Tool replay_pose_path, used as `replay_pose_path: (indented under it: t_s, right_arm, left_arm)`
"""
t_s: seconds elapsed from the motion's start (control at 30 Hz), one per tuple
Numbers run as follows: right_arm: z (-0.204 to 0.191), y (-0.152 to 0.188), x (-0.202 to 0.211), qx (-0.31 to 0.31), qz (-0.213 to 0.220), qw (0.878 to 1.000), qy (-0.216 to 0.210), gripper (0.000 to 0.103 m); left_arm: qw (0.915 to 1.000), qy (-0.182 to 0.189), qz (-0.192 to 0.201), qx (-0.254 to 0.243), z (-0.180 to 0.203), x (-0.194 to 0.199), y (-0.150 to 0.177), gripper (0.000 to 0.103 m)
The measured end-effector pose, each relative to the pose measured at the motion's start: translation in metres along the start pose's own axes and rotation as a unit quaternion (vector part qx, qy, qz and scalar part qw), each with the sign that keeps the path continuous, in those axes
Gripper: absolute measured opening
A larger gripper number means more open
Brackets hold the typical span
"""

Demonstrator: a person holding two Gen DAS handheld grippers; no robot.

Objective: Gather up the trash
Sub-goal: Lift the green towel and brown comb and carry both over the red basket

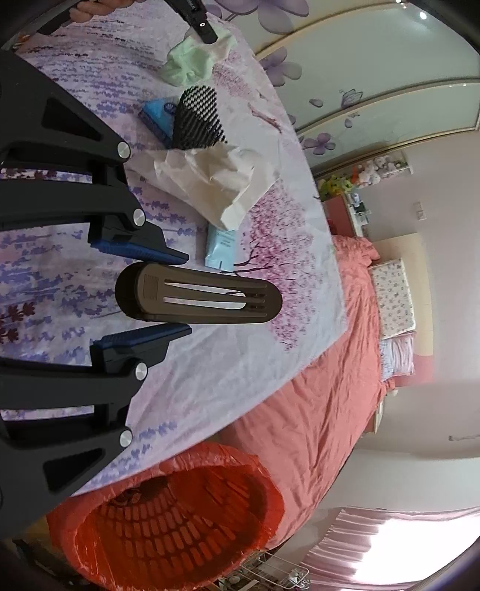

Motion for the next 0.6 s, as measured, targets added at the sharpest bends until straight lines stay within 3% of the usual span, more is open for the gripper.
replay_pose_path:
  t_s: [0.3,0.6]
  right_arm:
    - [0.002,-0.015,0.034,0.003,0.039,0.999,-0.004,0.033]
    - [0.022,-0.029,0.066,-0.008,0.074,0.997,0.000,0.033]
  left_arm:
    - [0.9983,0.047,0.032,-0.016,0.044,0.044,-0.020,0.009]
    - [0.9907,0.111,0.048,-0.062,0.123,0.081,-0.023,0.009]
Point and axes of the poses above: each gripper's, at about its wrist camera, not at the fingertips, and x roughly against the way its jaws point, z to its right, y to its underside, the point moved 7 cm from there along -x, roughly the way its jaws point, and after that the axes turned 2 degrees about -y, right-handed, at the moved point
